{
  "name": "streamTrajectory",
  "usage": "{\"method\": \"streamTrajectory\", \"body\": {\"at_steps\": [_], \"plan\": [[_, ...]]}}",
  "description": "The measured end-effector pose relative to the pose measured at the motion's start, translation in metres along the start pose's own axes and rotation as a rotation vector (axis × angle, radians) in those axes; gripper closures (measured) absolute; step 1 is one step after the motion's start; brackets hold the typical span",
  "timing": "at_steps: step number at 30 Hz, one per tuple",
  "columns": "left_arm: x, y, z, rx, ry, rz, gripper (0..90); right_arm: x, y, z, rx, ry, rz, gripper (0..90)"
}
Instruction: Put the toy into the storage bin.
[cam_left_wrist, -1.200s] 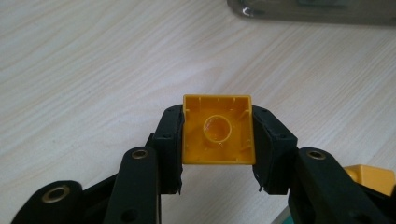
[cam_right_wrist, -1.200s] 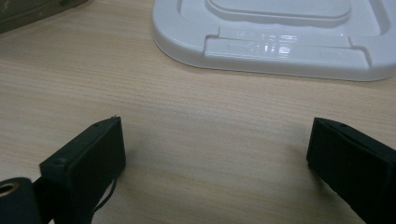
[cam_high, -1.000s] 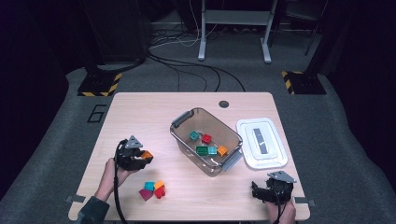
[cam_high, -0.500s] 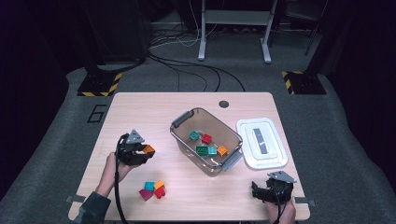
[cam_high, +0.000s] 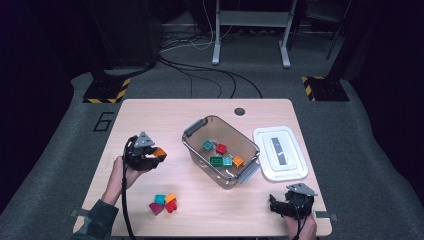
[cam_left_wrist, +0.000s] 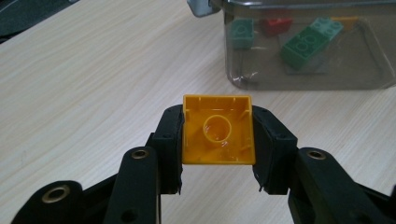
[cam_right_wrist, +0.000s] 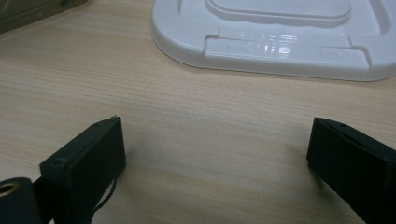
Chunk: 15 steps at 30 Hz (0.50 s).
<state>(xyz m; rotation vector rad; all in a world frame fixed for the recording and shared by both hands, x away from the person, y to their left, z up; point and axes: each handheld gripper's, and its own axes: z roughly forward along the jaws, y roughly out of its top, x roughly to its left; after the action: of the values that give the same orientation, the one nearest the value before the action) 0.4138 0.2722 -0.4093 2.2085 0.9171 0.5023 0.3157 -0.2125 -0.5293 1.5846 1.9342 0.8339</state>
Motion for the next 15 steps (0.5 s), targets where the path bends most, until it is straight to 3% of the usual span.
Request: {"method": "streamTrajectory", "body": {"at_steps": [15], "plan": [[0.002,0.035,-0.011,-0.030,0.020,0.056,58.5,0.000,0.000,0.000,0.000,0.000,0.000,3.5]]}}
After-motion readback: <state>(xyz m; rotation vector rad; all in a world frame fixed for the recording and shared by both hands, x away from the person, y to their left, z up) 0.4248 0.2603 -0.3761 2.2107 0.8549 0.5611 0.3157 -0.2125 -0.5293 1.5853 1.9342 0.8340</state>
